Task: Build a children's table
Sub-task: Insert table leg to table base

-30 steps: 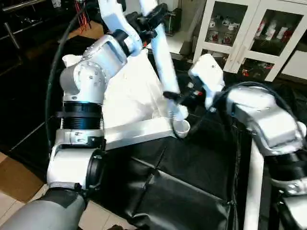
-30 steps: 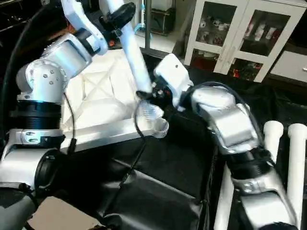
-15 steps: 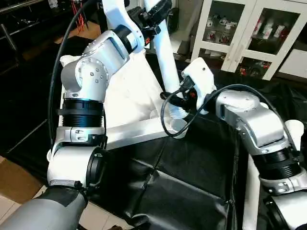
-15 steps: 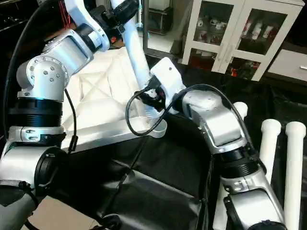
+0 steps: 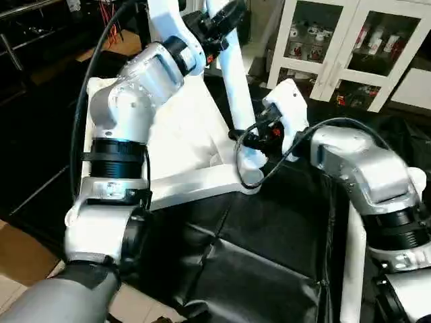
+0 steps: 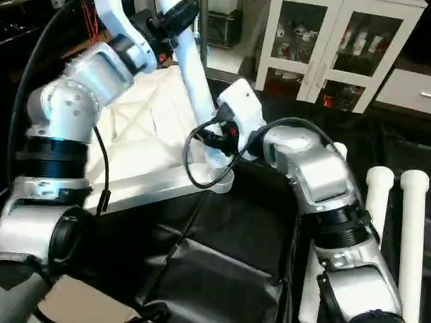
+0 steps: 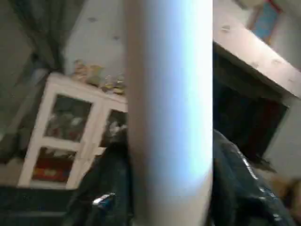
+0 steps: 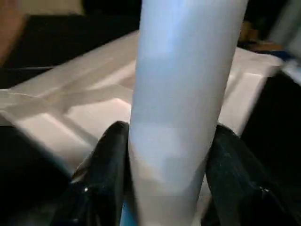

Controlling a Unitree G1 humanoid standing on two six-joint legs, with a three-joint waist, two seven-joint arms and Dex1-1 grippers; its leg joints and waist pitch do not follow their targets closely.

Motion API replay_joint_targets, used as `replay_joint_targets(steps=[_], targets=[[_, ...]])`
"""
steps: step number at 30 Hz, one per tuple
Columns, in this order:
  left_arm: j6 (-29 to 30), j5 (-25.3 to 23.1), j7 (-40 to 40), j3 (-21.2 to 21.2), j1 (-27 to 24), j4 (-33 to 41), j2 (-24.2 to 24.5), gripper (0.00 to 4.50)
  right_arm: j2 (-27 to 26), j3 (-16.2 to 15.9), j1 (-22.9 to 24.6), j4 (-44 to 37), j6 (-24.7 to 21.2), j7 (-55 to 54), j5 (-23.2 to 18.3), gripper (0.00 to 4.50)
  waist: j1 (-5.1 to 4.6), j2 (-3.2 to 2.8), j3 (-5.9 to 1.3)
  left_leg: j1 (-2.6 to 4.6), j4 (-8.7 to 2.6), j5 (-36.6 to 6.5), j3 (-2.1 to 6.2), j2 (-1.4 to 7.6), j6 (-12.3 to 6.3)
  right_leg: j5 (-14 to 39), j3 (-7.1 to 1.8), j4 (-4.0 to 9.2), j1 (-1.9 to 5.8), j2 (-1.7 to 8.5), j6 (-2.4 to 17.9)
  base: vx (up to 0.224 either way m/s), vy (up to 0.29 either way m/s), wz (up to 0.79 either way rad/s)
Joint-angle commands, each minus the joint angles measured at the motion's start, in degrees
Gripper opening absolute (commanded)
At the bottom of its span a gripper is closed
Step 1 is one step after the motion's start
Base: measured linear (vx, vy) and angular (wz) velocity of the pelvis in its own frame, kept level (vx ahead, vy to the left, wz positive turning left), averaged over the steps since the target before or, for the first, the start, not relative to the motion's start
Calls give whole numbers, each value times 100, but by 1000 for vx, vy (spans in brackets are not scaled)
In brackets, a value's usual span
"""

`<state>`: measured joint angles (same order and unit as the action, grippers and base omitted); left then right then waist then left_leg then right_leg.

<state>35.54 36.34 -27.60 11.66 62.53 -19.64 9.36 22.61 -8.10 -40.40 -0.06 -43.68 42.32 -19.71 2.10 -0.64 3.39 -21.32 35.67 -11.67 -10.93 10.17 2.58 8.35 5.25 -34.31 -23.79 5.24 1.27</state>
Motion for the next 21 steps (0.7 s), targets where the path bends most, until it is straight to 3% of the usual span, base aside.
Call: replay_joint_targets(steps=[1,3,4,6,8,11,14,15,16,19,21], targets=[[471,553,-1199,-221,-237,523,228,245,251,322,46,-343,42,653,-502,196,62,-51,-471,76,-402,-750,133,263,-263,669,-286,274,432,334,1512,0,0,0],[758,929,-1631,-85,-353,615,370,268,530,583,239,-599,61,1381,-1036,194,63,-60,-472,80,-386,-666,108,266,-335,422,-293,238,413,300,1618,0,0,0],[793,969,-1609,-30,-340,583,374,268,587,646,259,-625,-10,1449,-1112,194,76,-57,-468,76,-381,-655,106,263,-416,372,-289,235,407,287,1652,0,0,0],[929,1080,-1710,-6,-347,589,442,279,723,707,299,-649,-109,1565,-1169,193,85,-63,-450,85,-388,-811,109,267,-379,732,-279,288,394,308,1607,0,0,0],[1002,1152,-1811,12,-355,602,489,292,826,707,333,-681,-163,1678,-1196,192,101,-54,-411,116,-405,-1170,107,252,-179,1522,-276,368,387,312,1388,0,0,0],[1044,1156,-1894,18,-321,554,525,319,972,679,385,-733,-231,1861,-1266,191,108,-50,-397,132,-420,-1284,123,252,-54,1941,-270,428,374,309,1134,0,0,0],[1290,1315,-2070,42,-245,457,656,341,1289,589,502,-805,-256,2179,-1383,190,113,-47,-411,123,-418,-1210,131,247,-53,1912,-267,424,374,299,1060,0,0,0],[1304,1328,-2087,43,-243,456,668,341,1304,591,509,-808,-257,2196,-1392,190,114,-46,-417,117,-416,-1179,130,244,-62,1881,-266,414,383,299,1067,0,0,0],[1385,1412,-2139,75,-227,442,693,344,1344,608,528,-814,-269,2248,-1424,190,123,-85,-421,116,-411,-1123,134,247,-72,1788,-267,403,373,305,1113,0,0,0],[1538,1608,-2195,174,-197,430,691,344,1368,636,536,-825,-315,2301,-1478,189,117,-67,-430,95,-403,-1045,130,241,-127,1624,-262,389,385,299,1189,0,0,0],[1569,1666,-2212,191,-194,439,684,311,1376,637,542,-839,-339,2315,-1510,189,122,-63,-441,80,-395,-934,130,241,-173,1475,-261,366,396,301,1267,0,0,0]])
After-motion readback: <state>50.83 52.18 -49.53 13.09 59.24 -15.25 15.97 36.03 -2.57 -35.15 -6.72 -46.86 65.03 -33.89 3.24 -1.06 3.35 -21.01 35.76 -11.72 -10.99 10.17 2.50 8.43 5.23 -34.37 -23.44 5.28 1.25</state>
